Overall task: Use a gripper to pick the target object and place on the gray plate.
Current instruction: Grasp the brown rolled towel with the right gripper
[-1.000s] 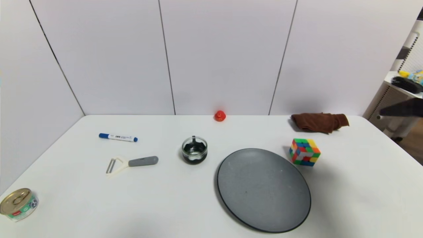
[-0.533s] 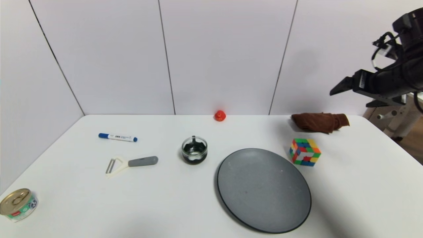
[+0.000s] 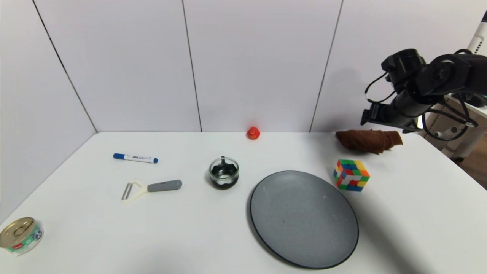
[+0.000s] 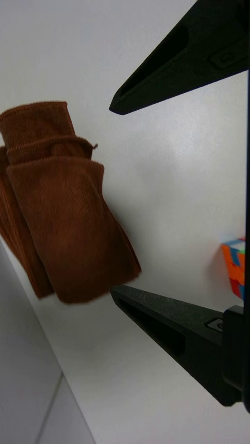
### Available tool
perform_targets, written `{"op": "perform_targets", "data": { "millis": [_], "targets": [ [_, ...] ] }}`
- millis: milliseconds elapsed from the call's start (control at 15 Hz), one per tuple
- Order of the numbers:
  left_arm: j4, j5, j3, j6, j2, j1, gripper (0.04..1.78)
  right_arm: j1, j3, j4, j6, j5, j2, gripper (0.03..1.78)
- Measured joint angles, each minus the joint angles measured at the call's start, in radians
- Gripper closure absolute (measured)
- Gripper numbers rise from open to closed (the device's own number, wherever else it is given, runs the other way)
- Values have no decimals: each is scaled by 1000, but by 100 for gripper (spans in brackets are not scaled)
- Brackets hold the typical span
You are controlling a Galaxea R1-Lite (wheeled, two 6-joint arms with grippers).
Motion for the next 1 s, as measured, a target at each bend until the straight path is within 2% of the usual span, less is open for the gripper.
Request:
{"op": "perform_targets", "data": {
  "millis": [67,333,800,1000],
  "targets": [
    [0,0,0,0,0,0,13,1,-2,-13,4,-21,19,11],
    [0,0,0,0,0,0,13,2,-3,-55,50,-19,68,11],
    [0,0,0,0,0,0,13,3,-4,-240,184,-27,96,11],
    [0,0,0,0,0,0,13,-5,-4,-306,206,-94,123,11]
  ]
}}
